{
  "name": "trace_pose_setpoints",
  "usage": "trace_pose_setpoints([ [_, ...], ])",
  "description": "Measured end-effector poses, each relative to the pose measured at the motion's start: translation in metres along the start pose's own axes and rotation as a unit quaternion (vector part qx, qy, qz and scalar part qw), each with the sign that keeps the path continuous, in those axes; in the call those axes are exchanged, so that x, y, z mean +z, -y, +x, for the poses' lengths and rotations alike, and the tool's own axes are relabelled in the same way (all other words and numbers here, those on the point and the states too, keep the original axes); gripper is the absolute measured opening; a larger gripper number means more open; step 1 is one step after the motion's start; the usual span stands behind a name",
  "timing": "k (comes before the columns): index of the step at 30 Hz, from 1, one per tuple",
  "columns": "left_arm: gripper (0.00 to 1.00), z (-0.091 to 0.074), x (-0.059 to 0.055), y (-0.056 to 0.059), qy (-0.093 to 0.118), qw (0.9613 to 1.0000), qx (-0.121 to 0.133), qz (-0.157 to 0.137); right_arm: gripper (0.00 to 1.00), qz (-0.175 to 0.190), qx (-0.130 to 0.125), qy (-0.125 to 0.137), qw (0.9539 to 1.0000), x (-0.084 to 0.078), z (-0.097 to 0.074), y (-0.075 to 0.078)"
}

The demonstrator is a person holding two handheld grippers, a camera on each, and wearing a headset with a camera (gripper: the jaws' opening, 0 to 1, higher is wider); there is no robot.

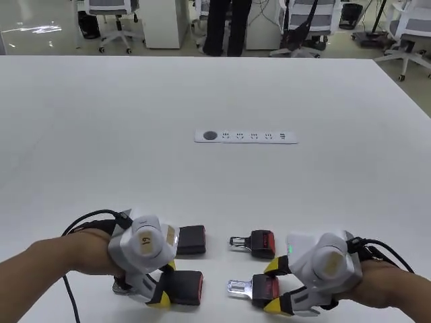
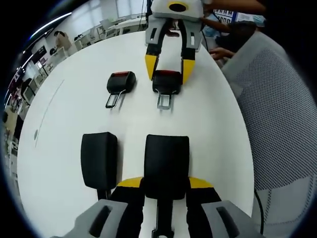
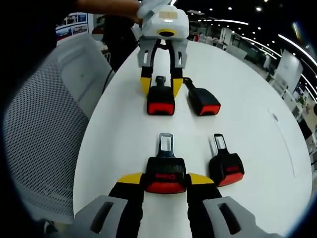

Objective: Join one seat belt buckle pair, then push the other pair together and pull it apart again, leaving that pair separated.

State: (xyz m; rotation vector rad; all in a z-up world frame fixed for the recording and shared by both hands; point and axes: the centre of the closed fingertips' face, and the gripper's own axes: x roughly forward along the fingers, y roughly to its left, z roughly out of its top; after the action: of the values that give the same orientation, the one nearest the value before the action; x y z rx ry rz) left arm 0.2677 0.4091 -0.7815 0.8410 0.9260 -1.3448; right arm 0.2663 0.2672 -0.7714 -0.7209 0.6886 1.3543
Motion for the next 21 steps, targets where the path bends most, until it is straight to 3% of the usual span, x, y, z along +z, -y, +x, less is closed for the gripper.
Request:
trace_pose_setpoints([
  [21,0.33,-0.001,0.002,0.001,-0.006,1.0,0.0,-0.003,0.3,-0.021,0.023,-0.016,0.9994,0.013,0.013,-0.001],
])
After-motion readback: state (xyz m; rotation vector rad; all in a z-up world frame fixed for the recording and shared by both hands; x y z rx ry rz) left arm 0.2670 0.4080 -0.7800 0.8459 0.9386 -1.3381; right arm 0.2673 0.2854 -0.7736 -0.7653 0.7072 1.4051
